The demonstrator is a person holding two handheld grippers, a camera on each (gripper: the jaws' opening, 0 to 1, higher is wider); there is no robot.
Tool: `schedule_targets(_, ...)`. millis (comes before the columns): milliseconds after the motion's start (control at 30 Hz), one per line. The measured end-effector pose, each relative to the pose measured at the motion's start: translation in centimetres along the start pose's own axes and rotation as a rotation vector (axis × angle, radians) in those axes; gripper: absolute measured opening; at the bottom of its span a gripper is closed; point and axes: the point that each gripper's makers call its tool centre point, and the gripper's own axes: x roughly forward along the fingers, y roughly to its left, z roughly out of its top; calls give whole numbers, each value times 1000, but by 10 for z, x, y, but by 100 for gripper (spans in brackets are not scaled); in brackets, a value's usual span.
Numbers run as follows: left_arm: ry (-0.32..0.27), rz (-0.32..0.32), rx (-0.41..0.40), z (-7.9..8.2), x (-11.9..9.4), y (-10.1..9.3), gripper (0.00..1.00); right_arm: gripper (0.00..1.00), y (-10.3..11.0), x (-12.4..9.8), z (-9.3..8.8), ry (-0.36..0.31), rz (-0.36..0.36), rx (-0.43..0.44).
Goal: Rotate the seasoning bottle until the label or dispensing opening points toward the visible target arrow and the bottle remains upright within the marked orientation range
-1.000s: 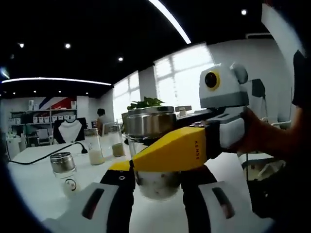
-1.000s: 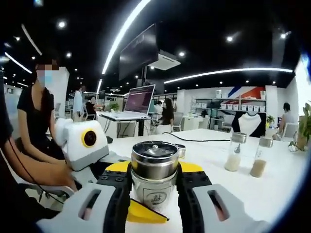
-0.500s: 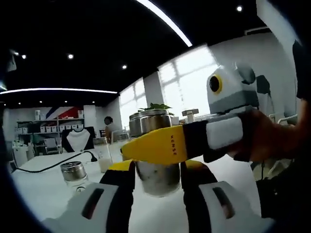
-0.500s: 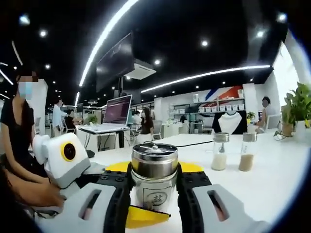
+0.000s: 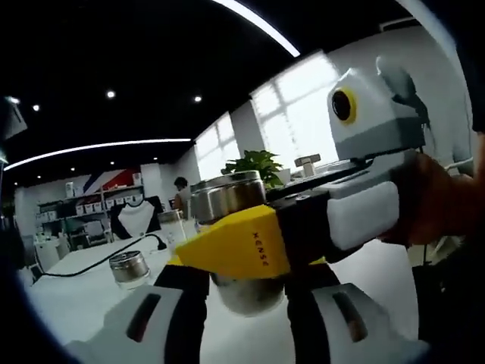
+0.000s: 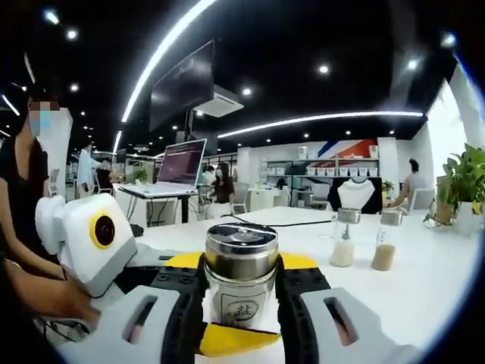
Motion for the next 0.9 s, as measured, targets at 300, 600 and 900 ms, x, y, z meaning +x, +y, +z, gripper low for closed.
schedule_targets(300, -101, -129, -133, 17, -4, -16, 37, 35, 6, -18, 2, 29, 180, -1)
schedule_targets(600, -67, -146, -105, 9, 2, -23, 37, 35, 7, -20, -6, 75, 187, -33)
schedule_targets(900, 14, -62, -21, -8, 7, -11, 38, 34, -7, -10, -2, 23, 18, -21)
